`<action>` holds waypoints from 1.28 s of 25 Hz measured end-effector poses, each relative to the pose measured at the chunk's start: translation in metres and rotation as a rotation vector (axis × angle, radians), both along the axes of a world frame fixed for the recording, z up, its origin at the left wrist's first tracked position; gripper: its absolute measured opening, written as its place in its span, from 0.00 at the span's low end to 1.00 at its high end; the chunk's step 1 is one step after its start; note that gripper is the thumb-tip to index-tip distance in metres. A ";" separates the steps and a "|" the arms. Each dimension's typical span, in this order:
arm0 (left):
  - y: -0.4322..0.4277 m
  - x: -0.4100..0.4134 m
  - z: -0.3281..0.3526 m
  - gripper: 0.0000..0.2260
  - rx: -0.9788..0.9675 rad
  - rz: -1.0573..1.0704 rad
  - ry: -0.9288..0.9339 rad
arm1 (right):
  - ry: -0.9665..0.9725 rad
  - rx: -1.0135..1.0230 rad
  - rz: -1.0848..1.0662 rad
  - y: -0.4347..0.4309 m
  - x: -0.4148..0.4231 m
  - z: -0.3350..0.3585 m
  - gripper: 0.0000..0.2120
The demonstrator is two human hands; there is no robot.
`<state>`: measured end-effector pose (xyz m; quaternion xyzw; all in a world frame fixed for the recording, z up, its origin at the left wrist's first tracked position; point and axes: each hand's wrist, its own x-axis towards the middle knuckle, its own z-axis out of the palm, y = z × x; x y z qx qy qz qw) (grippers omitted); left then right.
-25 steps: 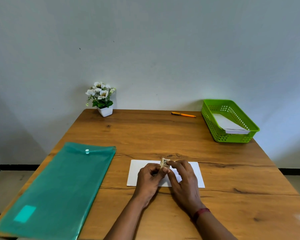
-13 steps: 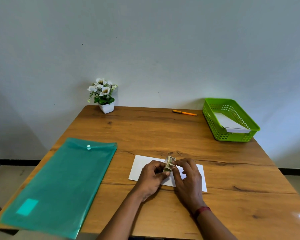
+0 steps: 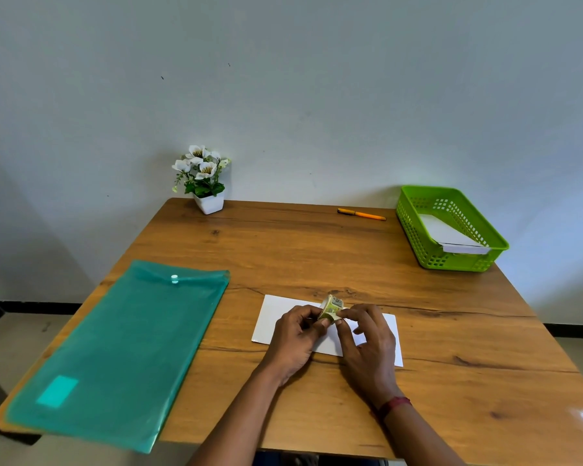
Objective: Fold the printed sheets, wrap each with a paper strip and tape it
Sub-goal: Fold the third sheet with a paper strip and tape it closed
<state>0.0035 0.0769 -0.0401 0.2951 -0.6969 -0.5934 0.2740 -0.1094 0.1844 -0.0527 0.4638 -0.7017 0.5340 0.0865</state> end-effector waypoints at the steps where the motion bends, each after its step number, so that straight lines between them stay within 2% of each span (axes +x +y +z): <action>1: 0.000 0.000 0.000 0.04 0.002 0.003 0.005 | -0.003 -0.014 0.008 0.000 0.000 0.000 0.06; 7: 0.002 0.000 0.002 0.06 -0.043 0.018 -0.027 | -0.062 -0.082 0.046 0.002 0.000 0.005 0.02; 14: 0.004 -0.002 0.003 0.08 -0.065 0.016 -0.066 | -0.201 -0.086 0.061 0.001 -0.004 0.009 0.04; 21: 0.008 -0.004 0.002 0.08 -0.177 0.005 -0.133 | -0.147 0.025 0.024 -0.001 -0.004 0.008 0.08; 25: 0.010 -0.005 0.000 0.09 -0.267 -0.007 -0.155 | -0.156 0.014 0.057 0.001 -0.004 0.010 0.06; 32: 0.008 -0.004 0.000 0.09 -0.282 -0.013 -0.152 | -0.244 -0.025 0.119 0.003 -0.005 0.012 0.06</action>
